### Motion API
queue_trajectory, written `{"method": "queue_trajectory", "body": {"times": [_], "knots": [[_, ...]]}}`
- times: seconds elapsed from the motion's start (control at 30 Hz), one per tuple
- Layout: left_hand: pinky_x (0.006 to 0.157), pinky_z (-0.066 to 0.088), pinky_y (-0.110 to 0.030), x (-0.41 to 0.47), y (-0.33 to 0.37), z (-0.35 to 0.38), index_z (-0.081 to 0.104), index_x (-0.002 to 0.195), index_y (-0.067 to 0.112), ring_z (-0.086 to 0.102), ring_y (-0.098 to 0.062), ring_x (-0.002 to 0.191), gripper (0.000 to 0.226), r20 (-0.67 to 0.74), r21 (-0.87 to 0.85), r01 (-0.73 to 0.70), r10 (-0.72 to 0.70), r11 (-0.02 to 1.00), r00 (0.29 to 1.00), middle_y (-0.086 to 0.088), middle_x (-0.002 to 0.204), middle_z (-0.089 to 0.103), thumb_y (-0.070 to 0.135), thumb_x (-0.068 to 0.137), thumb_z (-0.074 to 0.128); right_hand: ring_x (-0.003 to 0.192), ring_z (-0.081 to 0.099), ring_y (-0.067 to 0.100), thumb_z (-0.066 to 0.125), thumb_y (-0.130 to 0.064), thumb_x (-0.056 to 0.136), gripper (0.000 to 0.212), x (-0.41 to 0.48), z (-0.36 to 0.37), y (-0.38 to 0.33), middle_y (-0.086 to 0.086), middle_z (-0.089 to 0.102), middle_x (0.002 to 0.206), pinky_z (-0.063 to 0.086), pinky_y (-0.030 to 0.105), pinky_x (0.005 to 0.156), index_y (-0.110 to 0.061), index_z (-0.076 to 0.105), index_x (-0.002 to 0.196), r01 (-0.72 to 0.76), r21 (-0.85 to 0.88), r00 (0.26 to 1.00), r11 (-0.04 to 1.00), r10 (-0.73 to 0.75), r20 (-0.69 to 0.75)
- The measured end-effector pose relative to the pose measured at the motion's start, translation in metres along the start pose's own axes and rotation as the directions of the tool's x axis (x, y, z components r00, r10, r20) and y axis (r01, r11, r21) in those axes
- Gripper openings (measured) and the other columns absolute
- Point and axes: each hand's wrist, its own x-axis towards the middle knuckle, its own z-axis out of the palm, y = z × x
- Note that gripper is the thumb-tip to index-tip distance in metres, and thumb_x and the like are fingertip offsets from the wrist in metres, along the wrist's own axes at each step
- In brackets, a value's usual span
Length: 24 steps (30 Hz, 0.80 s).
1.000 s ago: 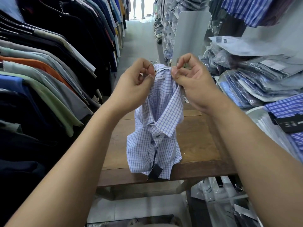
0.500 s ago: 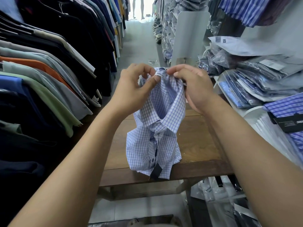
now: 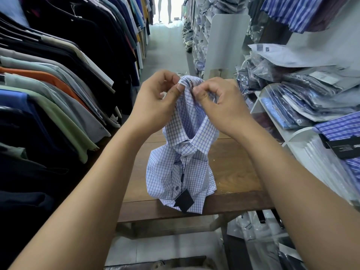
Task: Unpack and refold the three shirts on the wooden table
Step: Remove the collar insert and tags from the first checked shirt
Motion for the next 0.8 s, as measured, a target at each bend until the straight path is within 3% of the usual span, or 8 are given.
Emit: {"method": "queue_trajectory", "body": {"times": [0.1,0.17,0.23,0.3,0.43,0.57,0.67,0.8], "knots": [[0.068,0.045,-0.03,-0.001,0.005,0.001,0.06,0.093,0.02,0.056,-0.016,0.074,0.009,0.004,-0.068,0.031,-0.031,0.997,1.0,-0.002,0.081,0.065,0.012,0.099,0.062,0.12,0.046,0.017,0.059,-0.059,0.087,0.042,-0.003,0.0,-0.001,-0.02,0.063,0.108,0.039,0.049,0.105,-0.028,0.073,0.111,-0.006,-0.092,0.999,0.996,0.002,-0.039],[0.069,0.048,-0.027,-0.001,0.006,0.002,0.06,0.096,0.016,0.059,-0.014,0.074,0.009,-0.002,-0.109,0.054,-0.055,0.993,0.998,0.001,0.08,0.066,0.008,0.1,0.06,0.125,0.046,0.018,0.06,-0.065,0.085,0.054,-0.002,0.001,-0.001,-0.014,0.066,0.122,0.039,0.044,0.108,-0.026,0.071,0.121,-0.014,-0.074,1.0,0.997,0.014,-0.002],[0.07,0.051,-0.023,-0.001,0.007,0.004,0.06,0.098,0.013,0.063,-0.011,0.074,0.008,-0.008,-0.144,0.075,-0.077,0.987,0.997,0.0,0.082,0.068,0.005,0.1,0.059,0.124,0.051,0.02,0.059,-0.071,0.082,0.058,-0.001,0.005,-0.001,-0.014,0.067,0.122,0.043,0.043,0.106,-0.029,0.073,0.119,-0.022,-0.02,0.999,1.0,0.022,0.032],[0.073,0.053,-0.027,-0.002,0.007,0.005,0.061,0.1,0.011,0.064,-0.016,0.078,0.006,-0.008,-0.171,0.093,-0.095,0.981,0.995,-0.003,0.085,0.07,0.006,0.1,0.06,0.114,0.06,0.021,0.064,-0.063,0.084,0.045,0.001,0.006,-0.005,-0.015,0.071,0.109,0.049,0.043,0.098,-0.029,0.076,0.11,-0.05,0.076,0.999,0.996,0.049,0.013],[0.074,0.051,-0.032,-0.001,0.007,0.002,0.061,0.096,0.015,0.063,-0.02,0.077,0.008,-0.024,-0.17,0.094,-0.099,0.981,0.995,-0.004,0.082,0.069,0.008,0.097,0.066,0.086,0.068,0.014,0.071,-0.029,0.093,0.013,0.001,0.0,-0.01,-0.003,0.075,0.089,0.055,0.033,0.083,-0.019,0.078,0.097,-0.051,0.222,0.999,0.974,0.049,0.015],[0.066,0.045,-0.03,-0.001,0.007,-0.002,0.059,0.092,0.019,0.055,-0.017,0.07,0.015,-0.049,-0.129,0.083,-0.09,0.988,0.995,0.01,0.069,0.064,0.011,0.093,0.072,0.089,0.071,0.016,0.072,-0.027,0.093,0.014,0.004,-0.002,-0.005,0.0,0.076,0.092,0.056,0.031,0.084,-0.015,0.076,0.098,-0.087,0.304,0.996,0.949,0.08,0.038],[0.074,0.051,-0.032,-0.002,0.008,-0.007,0.061,0.105,0.015,0.064,-0.015,0.076,0.018,0.011,-0.152,0.107,-0.106,0.983,0.994,0.008,0.077,0.072,0.014,0.092,0.074,0.093,0.072,0.016,0.071,-0.023,0.093,0.015,0.004,-0.005,-0.001,0.003,0.077,0.098,0.058,0.036,0.089,-0.014,0.073,0.104,-0.16,0.439,0.987,0.884,0.13,0.097],[0.081,0.052,-0.021,-0.001,0.011,-0.014,0.068,0.107,0.012,0.068,-0.006,0.081,0.017,0.118,-0.148,0.137,-0.12,0.979,0.986,0.006,0.084,0.075,0.016,0.091,0.074,0.091,0.067,0.014,0.065,-0.013,0.096,0.01,0.006,-0.012,-0.004,0.003,0.074,0.094,0.055,0.032,0.091,-0.008,0.07,0.103,-0.264,0.604,0.959,0.752,0.135,0.251]]}}
